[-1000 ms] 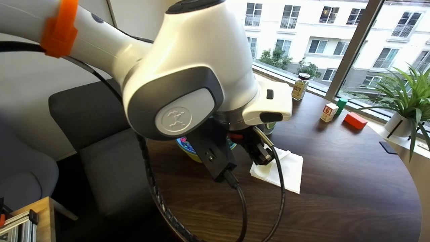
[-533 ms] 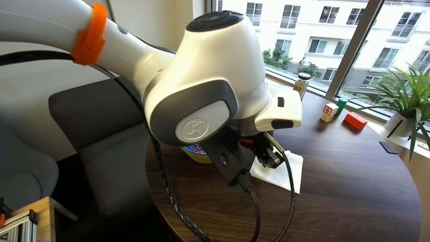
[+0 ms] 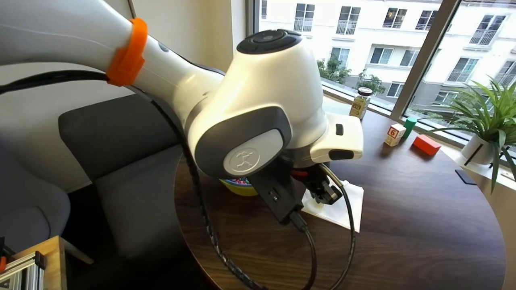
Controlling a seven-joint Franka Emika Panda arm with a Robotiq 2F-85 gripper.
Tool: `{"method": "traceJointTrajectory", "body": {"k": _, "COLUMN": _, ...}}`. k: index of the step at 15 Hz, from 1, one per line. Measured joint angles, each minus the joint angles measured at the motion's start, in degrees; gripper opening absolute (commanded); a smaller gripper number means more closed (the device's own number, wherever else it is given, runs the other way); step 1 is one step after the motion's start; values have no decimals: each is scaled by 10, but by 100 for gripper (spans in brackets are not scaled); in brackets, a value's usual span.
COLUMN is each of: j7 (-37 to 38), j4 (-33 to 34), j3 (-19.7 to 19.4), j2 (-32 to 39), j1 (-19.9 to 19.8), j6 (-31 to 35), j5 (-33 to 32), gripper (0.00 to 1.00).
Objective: Put cereal grains on the paper towel
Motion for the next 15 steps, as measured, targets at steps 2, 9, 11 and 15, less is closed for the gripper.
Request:
{"method": "traceJointTrajectory", "body": {"k": 2, "j7": -2, "j4": 2, "j3": 2, "j2": 2, "j1": 0, "j6": 0, "j5": 2, "gripper": 44}}
{"method": "traceJointTrajectory", "body": {"k": 9, "j7": -5, "j4": 5, "j3": 4, "j2": 3, "j1": 0, "j6": 0, "j5": 4, "gripper": 82}}
{"method": "traceJointTrajectory", "body": {"k": 11, "j7": -6, "j4": 7, "j3": 5, "j2": 2, "j1": 0, "j6": 0, "j5": 4, "gripper": 97}}
{"method": "traceJointTrajectory", "body": {"k": 15, "j7": -6, "j4": 16, "j3": 7, "j2": 0, "j1": 0, "j6": 1, "j5": 5, "gripper": 100}}
